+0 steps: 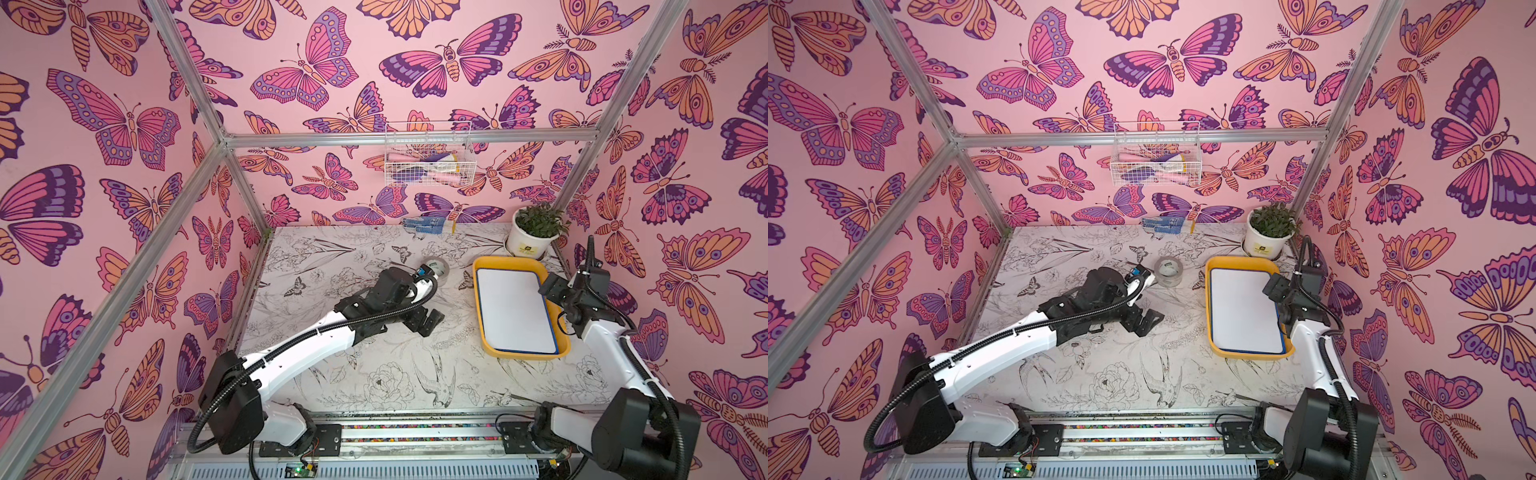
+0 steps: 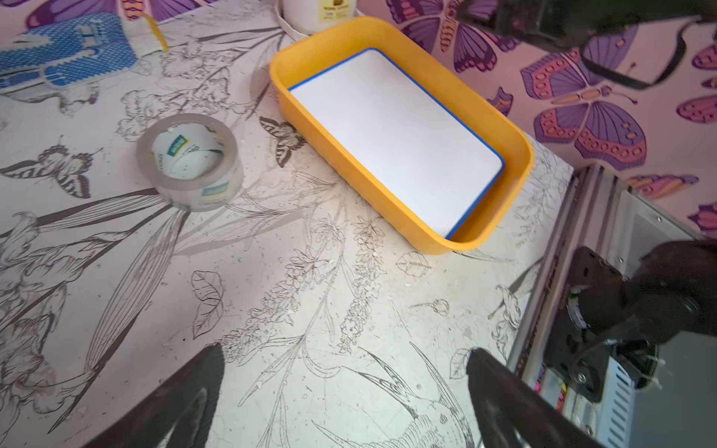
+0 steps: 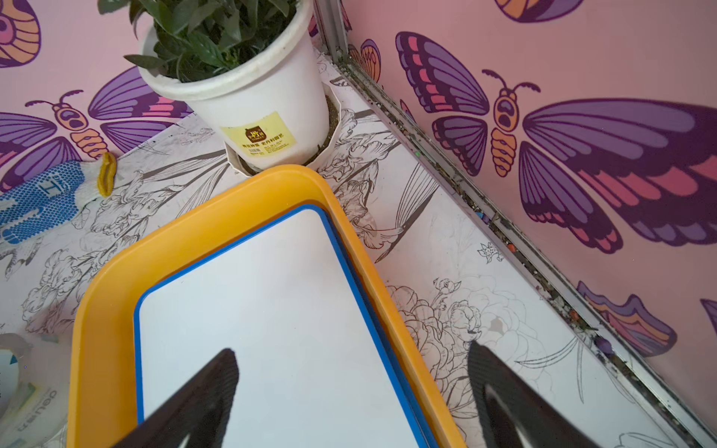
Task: Put the whiteboard into the storage box
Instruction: Place the whiteboard in the storage box, then reset both arms
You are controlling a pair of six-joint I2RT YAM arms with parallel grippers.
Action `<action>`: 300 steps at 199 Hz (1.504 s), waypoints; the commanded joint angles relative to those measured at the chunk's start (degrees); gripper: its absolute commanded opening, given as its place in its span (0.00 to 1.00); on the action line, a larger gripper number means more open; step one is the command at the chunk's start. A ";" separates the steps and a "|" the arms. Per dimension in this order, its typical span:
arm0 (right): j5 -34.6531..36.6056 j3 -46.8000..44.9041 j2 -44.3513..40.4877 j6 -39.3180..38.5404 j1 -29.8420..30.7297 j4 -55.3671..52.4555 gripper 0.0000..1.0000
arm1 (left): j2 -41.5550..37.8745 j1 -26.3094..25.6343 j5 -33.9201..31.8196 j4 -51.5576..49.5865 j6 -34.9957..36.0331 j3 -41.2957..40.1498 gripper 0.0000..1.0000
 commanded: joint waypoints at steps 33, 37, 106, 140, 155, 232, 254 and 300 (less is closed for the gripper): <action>1.26 -0.90 0.22 2.15 0.28 2.66 0.95 | -2.88 9.19 -6.14 7.47 -6.32 -4.75 0.99; 0.83 -1.03 0.27 2.19 0.28 2.95 0.94 | -3.14 9.94 -6.66 8.10 -6.62 -5.29 0.99; -1.69 -9.25 -5.49 1.23 1.24 12.94 0.94 | -12.19 20.96 -22.70 19.20 -8.09 -15.52 0.99; -0.85 -14.06 -7.12 -0.71 3.27 20.00 0.93 | -15.17 26.07 -30.41 26.14 -7.86 -21.78 0.99; 0.75 -17.25 -7.91 -2.14 4.67 23.99 0.93 | -15.92 28.17 -34.15 28.69 -7.96 -24.18 0.99; 14.13 -28.66 -6.05 -6.72 13.80 42.19 0.92 | -13.17 39.65 -39.50 35.68 -2.87 -32.02 0.99; 14.07 -28.94 -3.54 -6.95 14.07 44.80 0.92 | -10.43 42.41 -38.22 34.04 -3.07 -32.34 0.99; 15.42 -29.29 -0.30 -8.67 15.48 49.07 0.92 | -2.88 43.77 -33.25 42.46 1.48 -35.57 1.00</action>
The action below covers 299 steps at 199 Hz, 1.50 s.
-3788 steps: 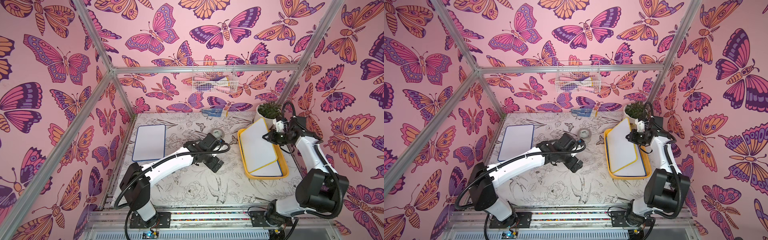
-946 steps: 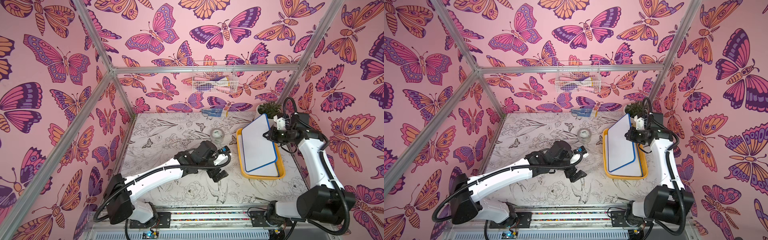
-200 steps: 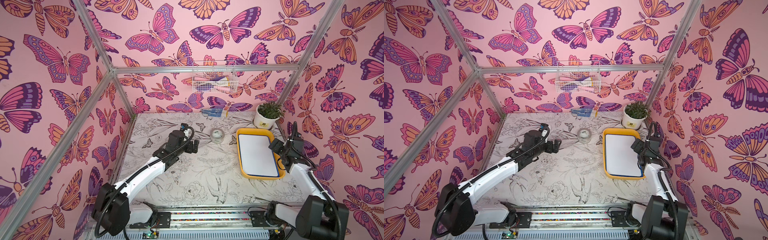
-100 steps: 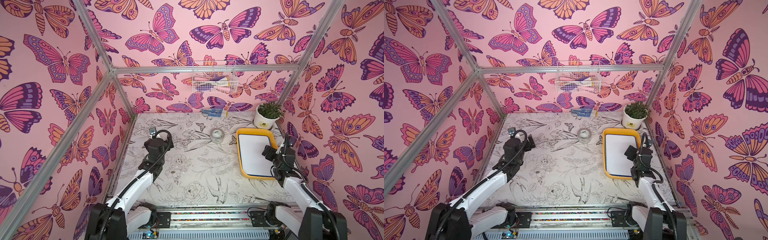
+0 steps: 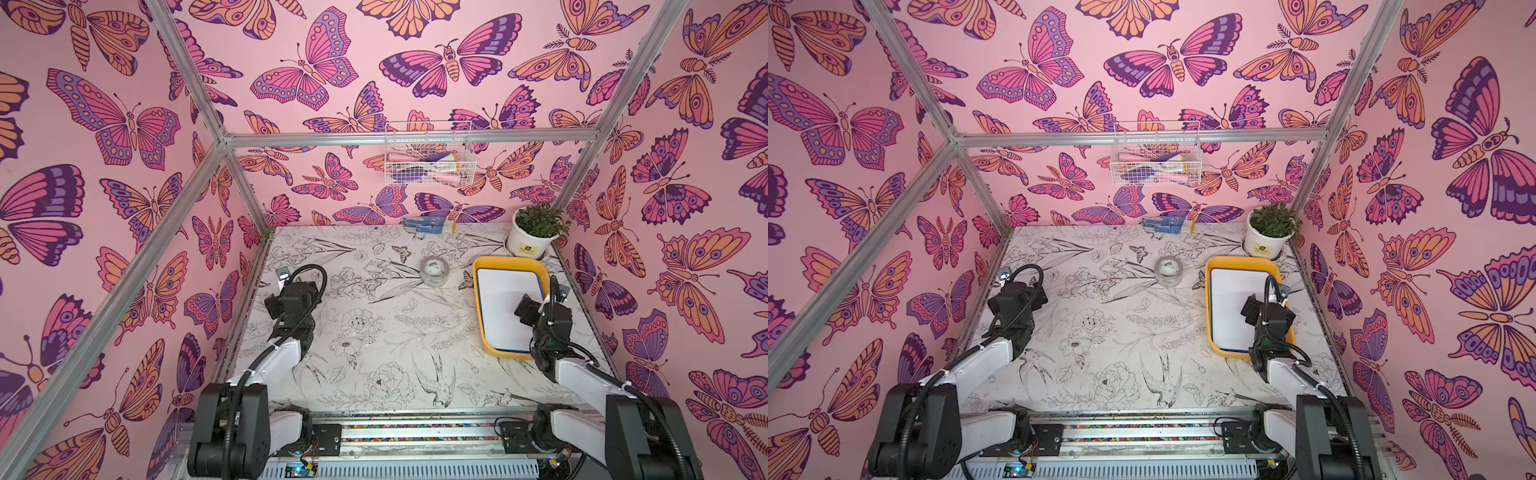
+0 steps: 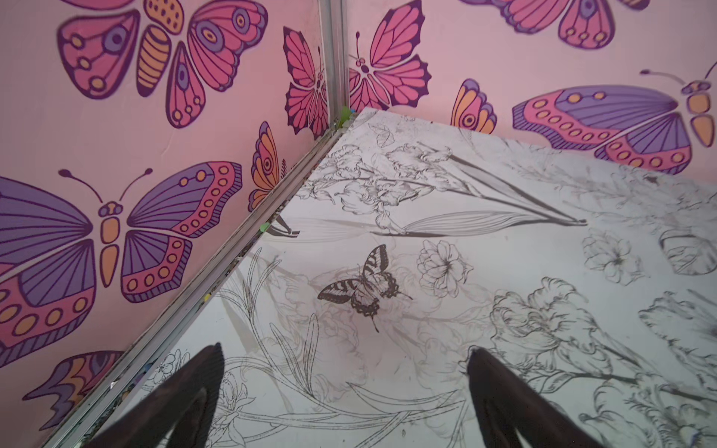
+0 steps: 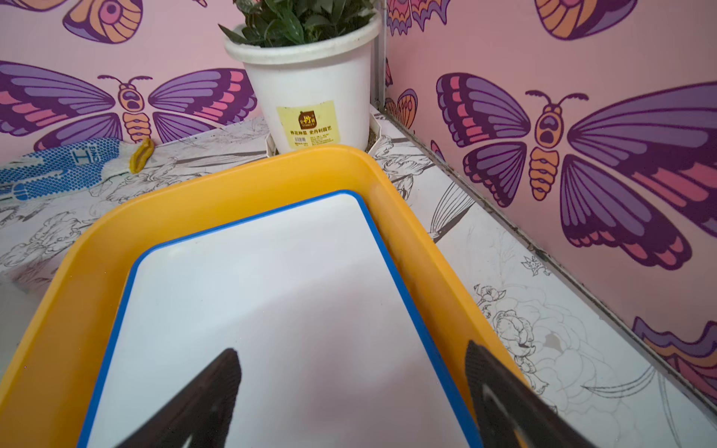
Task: Put the whiteboard into the storage box
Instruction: Reset both arms
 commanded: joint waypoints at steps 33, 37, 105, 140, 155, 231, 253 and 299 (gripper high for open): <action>4.24 -0.29 3.41 -4.34 2.66 7.50 0.92 | 9.21 0.85 8.40 11.92 5.86 -2.35 0.99; 4.38 -0.52 3.37 -4.46 2.66 7.89 0.92 | 9.62 1.15 9.20 12.26 5.25 -2.30 1.00; 1.22 -0.09 5.00 -7.35 4.18 9.90 0.93 | 12.77 1.76 15.10 22.38 6.99 -5.46 1.00; 0.12 0.10 5.95 -7.70 4.51 10.96 0.92 | 12.86 1.93 15.99 23.07 7.12 -5.78 1.00; -0.66 -0.56 7.15 -7.59 4.51 13.54 0.93 | 12.96 2.02 16.71 24.34 7.21 -6.47 0.99; -1.69 -0.28 17.37 -9.02 4.86 23.47 0.94 | 15.93 1.64 16.20 33.47 7.93 -9.81 0.99; -2.09 0.60 21.20 -9.45 4.86 26.13 0.93 | 15.79 1.93 17.47 32.57 8.04 -9.51 0.99; -1.41 4.25 20.61 -8.64 4.77 18.18 0.93 | 15.87 2.02 17.58 31.68 8.05 -9.02 1.00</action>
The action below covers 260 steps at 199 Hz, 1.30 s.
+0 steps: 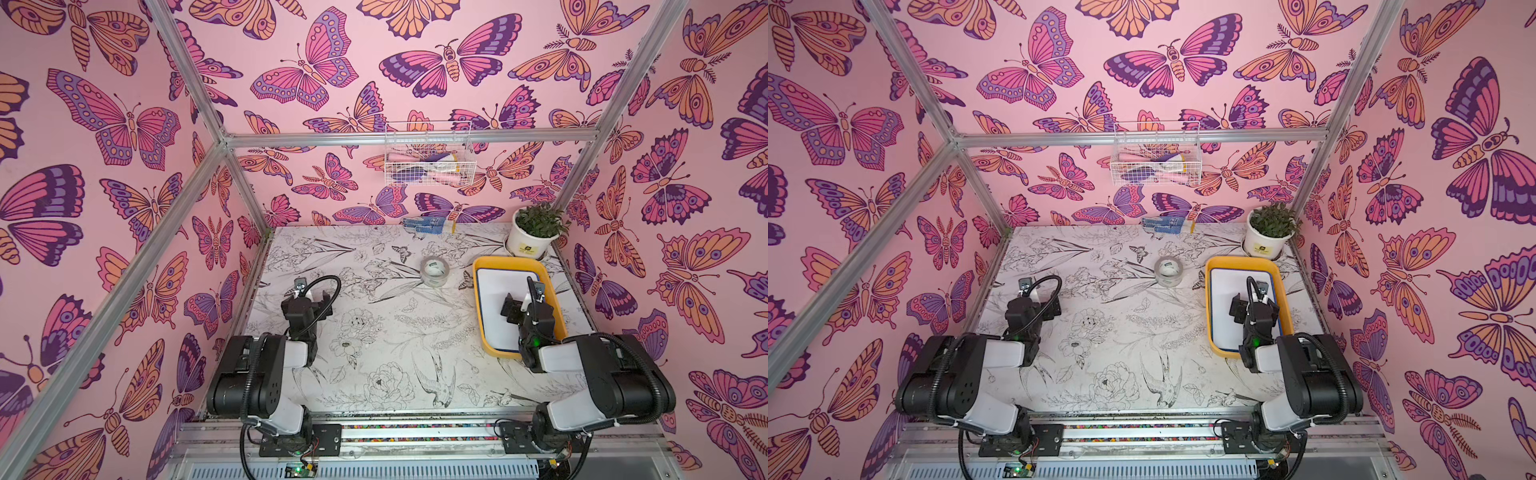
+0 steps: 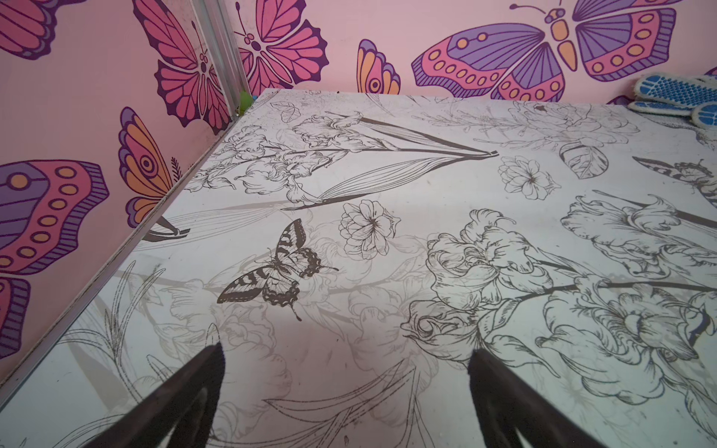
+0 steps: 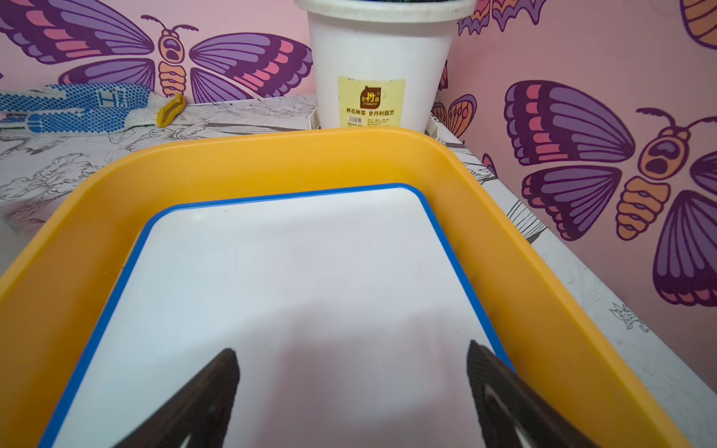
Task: Put the whiteboard into the storage box
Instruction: Reset both arms
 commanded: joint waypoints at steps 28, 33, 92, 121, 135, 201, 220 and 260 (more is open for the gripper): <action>-2.10 7.32 0.23 -0.42 -0.33 -9.82 0.96 | 0.55 0.42 0.94 0.95 0.81 0.21 1.00; -2.18 7.32 0.23 -0.42 -0.41 -9.75 1.00 | 0.63 0.42 0.92 0.93 0.75 0.28 1.00; -2.21 6.52 -0.37 -0.51 -0.33 -8.83 1.00 | 0.56 0.25 0.83 1.37 1.01 0.03 1.00; -2.20 6.44 -0.37 -0.51 -0.34 -8.74 1.00 | 0.56 0.25 0.83 1.37 1.00 -0.05 1.00; -2.19 6.51 -0.38 -0.52 -0.35 -8.79 1.00 | 0.57 0.25 0.83 1.54 1.05 -0.07 1.00; -2.19 6.48 -0.31 -0.52 -0.32 -8.74 1.00 | 0.60 0.25 0.83 1.54 1.05 -0.06 1.00; -2.19 6.53 -0.30 -0.58 -0.33 -8.74 1.00 | 0.57 0.25 0.83 1.54 1.01 -0.06 1.00; -2.19 6.53 -0.28 -0.51 -0.33 -8.74 1.00 | 0.60 0.25 0.83 1.51 1.03 -0.06 1.00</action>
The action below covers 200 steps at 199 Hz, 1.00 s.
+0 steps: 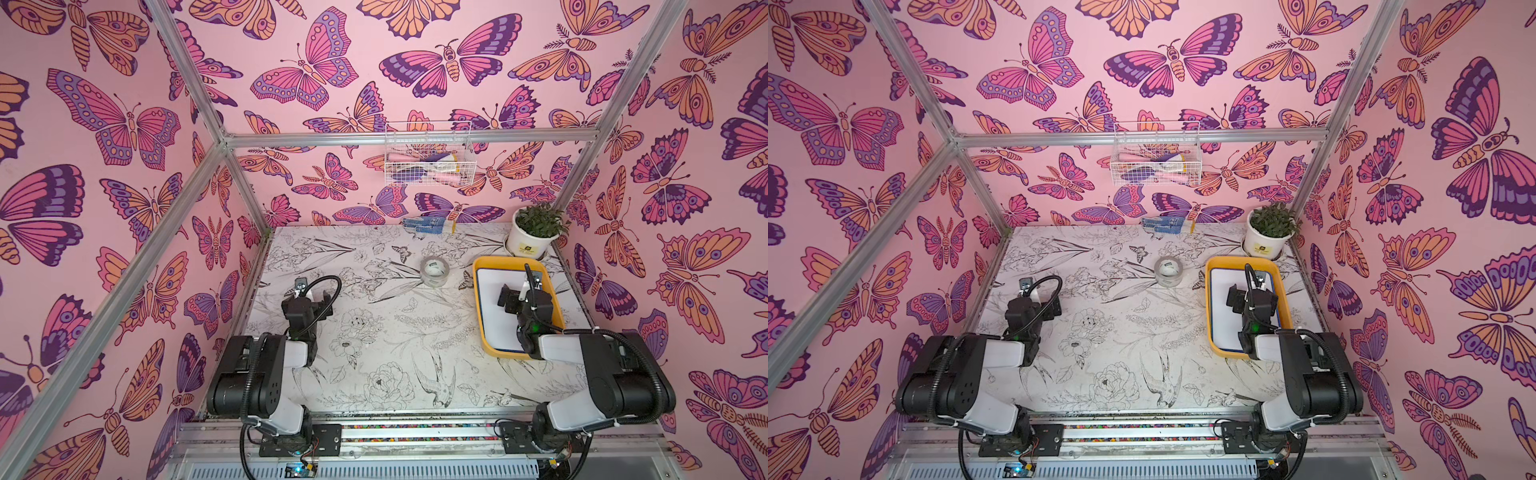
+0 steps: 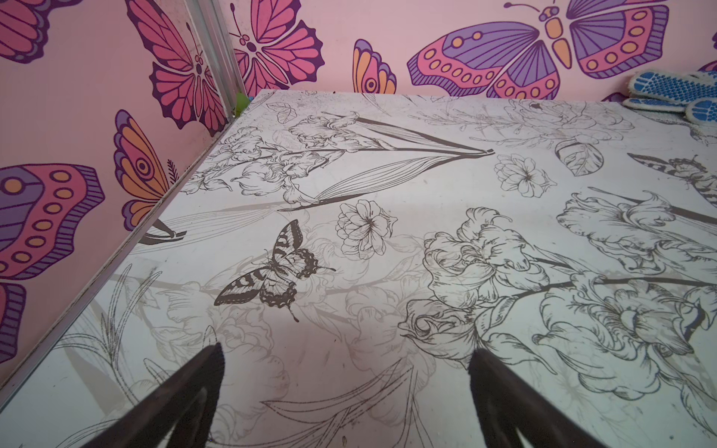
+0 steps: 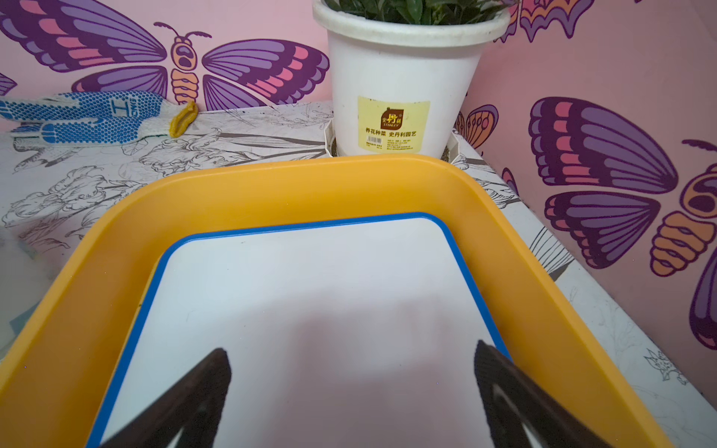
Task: Put the whiteboard into the storage box
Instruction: Reset both arms
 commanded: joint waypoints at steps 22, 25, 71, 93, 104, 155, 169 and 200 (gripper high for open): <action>-0.45 -0.33 -0.30 -0.50 -0.26 -0.46 1.00 | 0.55 0.23 0.44 1.56 0.60 -0.08 1.00; -0.44 -0.34 -0.36 -0.53 -0.25 -0.46 1.00 | 0.53 0.18 0.44 1.56 0.60 -0.09 1.00; -0.65 0.28 0.16 -0.32 -0.32 -1.25 0.99 | 0.53 0.23 0.44 1.56 0.62 -0.08 1.00; -0.75 0.37 0.16 -0.37 -0.38 -1.40 1.00 | 0.51 0.23 0.44 1.55 0.64 -0.11 1.00; -0.72 0.13 0.00 -0.34 -0.41 -1.11 1.00 | 0.53 0.23 0.44 1.52 0.58 -0.08 1.00; -0.83 -0.33 -0.30 -0.55 -0.33 -0.50 1.00 | 0.59 0.23 0.46 1.56 0.58 -0.08 1.00; -0.80 -0.33 -0.35 -0.50 -0.33 -0.55 1.00 | 0.57 0.23 0.44 1.56 0.58 -0.12 1.00; -0.79 -0.33 -0.29 -0.51 -0.33 -0.55 1.00 | 0.55 0.23 0.44 1.52 0.57 -0.08 1.00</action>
